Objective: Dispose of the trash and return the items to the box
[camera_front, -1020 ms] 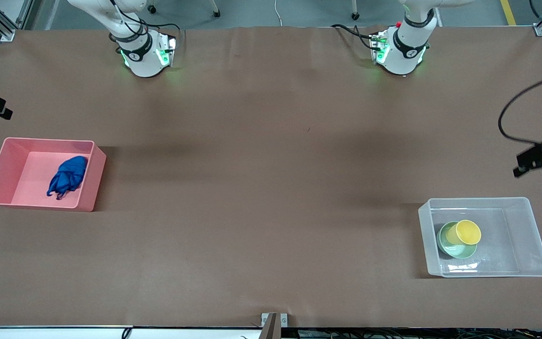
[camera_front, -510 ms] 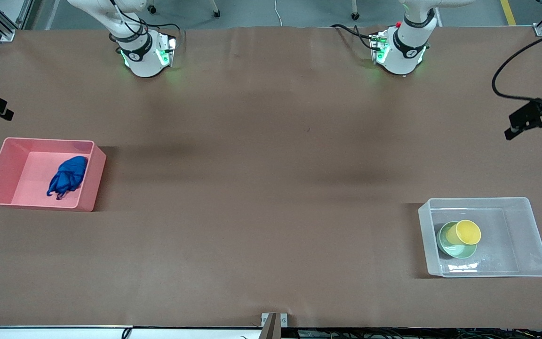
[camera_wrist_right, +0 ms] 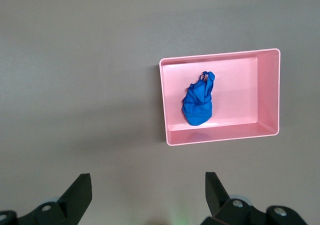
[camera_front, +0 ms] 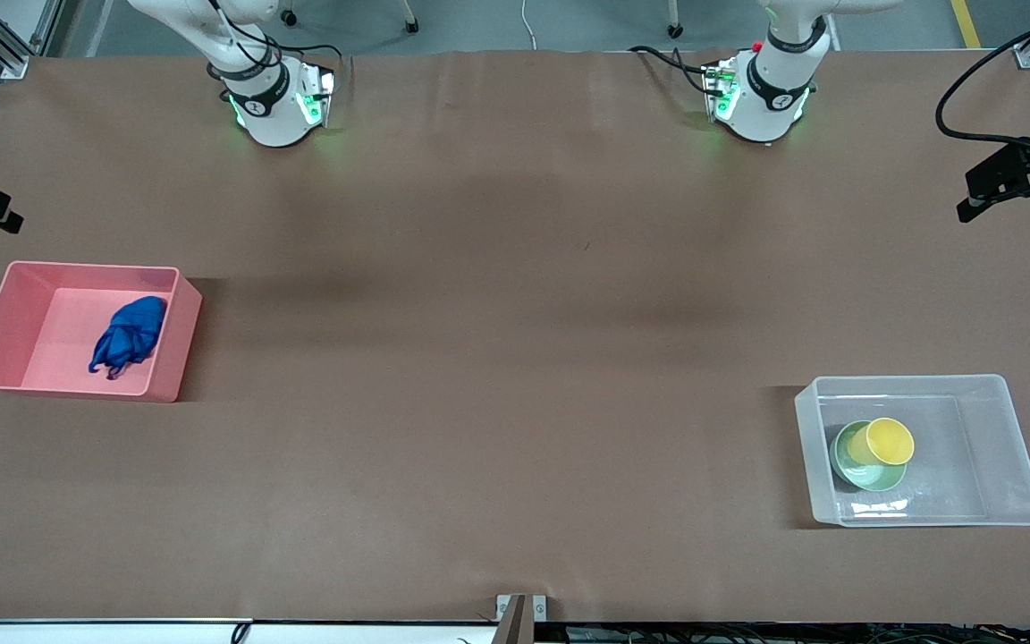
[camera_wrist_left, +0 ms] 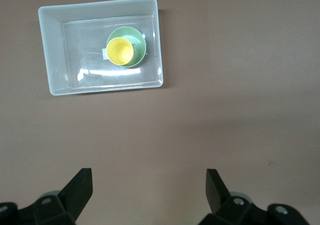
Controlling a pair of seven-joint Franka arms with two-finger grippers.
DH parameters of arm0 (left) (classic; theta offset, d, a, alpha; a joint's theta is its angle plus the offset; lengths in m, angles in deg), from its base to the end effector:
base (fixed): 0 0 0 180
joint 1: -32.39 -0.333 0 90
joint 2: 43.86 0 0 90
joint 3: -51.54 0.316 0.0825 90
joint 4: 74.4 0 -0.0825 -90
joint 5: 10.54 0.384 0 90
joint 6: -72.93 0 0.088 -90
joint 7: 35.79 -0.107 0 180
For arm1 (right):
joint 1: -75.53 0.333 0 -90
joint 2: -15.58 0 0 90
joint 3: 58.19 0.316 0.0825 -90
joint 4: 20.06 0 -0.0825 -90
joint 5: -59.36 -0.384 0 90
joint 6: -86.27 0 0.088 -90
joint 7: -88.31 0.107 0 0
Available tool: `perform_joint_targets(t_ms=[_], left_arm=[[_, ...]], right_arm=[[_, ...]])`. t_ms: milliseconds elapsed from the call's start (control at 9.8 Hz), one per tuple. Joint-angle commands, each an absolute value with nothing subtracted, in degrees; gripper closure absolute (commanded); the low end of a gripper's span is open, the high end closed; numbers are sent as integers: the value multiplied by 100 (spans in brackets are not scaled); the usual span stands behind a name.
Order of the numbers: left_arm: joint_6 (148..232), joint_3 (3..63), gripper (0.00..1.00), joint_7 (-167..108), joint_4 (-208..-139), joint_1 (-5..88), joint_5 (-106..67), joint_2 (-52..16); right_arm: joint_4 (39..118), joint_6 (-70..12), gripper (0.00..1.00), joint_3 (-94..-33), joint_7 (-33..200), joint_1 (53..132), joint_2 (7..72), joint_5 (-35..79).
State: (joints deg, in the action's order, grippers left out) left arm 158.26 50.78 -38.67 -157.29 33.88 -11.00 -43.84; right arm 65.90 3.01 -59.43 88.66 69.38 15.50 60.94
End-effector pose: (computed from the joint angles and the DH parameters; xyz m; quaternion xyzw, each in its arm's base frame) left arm 0.5455 -0.0223 0.6751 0.9987 -0.0452 0.0211 0.0039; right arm 0.5372 -0.0729 0.6481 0.9973 -0.0688 -0.0237 0.0123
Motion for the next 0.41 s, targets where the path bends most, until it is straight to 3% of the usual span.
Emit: perform_joint_targets(t_ms=[0, 306], left_arm=[[15836, 4908, 0, -3711, -16035, 3336, -922, -4448], [15818, 4908, 0, -3650, -16035, 3318, -975, -4439]], right_arm=[[6660, 295, 0, -5924, 8805, 6911, 1470, 6059], [6660, 295, 0, -5924, 8805, 6911, 1470, 6059]])
